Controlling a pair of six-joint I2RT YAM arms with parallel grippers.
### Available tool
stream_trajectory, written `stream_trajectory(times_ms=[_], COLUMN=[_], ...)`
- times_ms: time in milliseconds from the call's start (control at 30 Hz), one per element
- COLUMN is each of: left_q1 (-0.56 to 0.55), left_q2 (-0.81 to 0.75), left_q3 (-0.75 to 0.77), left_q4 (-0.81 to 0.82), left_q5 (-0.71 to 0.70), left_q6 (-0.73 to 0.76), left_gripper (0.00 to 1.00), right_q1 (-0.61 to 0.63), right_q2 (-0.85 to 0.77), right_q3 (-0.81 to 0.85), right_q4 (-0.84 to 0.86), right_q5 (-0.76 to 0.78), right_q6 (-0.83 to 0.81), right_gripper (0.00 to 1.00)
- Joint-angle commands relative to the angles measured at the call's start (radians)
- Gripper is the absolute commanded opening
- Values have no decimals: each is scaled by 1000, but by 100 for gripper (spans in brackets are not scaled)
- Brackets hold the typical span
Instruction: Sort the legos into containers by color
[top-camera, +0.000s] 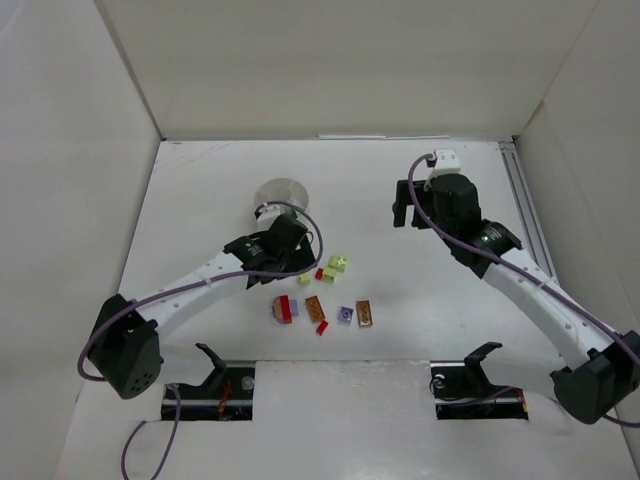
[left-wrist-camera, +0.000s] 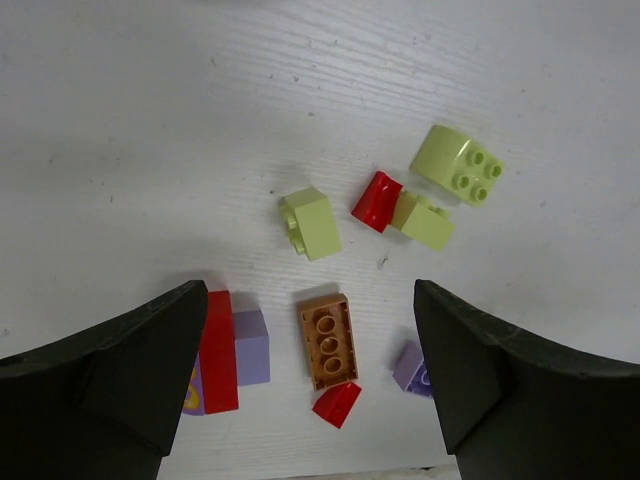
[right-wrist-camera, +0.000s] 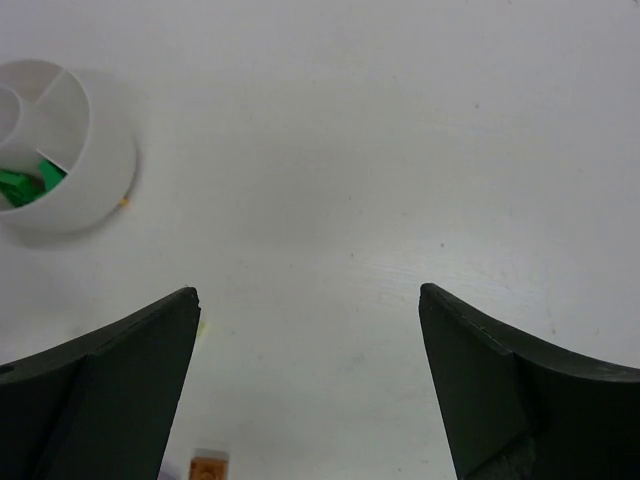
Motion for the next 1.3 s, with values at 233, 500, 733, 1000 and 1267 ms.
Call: stream_trajectory(times_ms=[233, 500, 733, 1000, 1267], left_q1=[7, 16, 16, 16, 16], left_q2=[137, 258, 305, 314, 282], left_q3=[40, 40, 51, 31, 49], left_q4=[98, 69, 69, 110, 112], left_q5=[15, -16, -25, 20, 52], left_q6=[22, 21, 12, 12, 12], left_gripper=[70, 66, 56, 43, 16], right_q1=[-116, -136, -145, -165, -165], right_q2=[-145, -156, -201, -201, -201], right_q3=[-149, -158, -180, -189, -189], right_q4=[-110, -172, -196, -205, -205], right_q5=[12, 30, 53, 53, 53], right_q6=[55, 64, 64, 64, 55], right_gripper=[95, 95, 95, 95, 95])
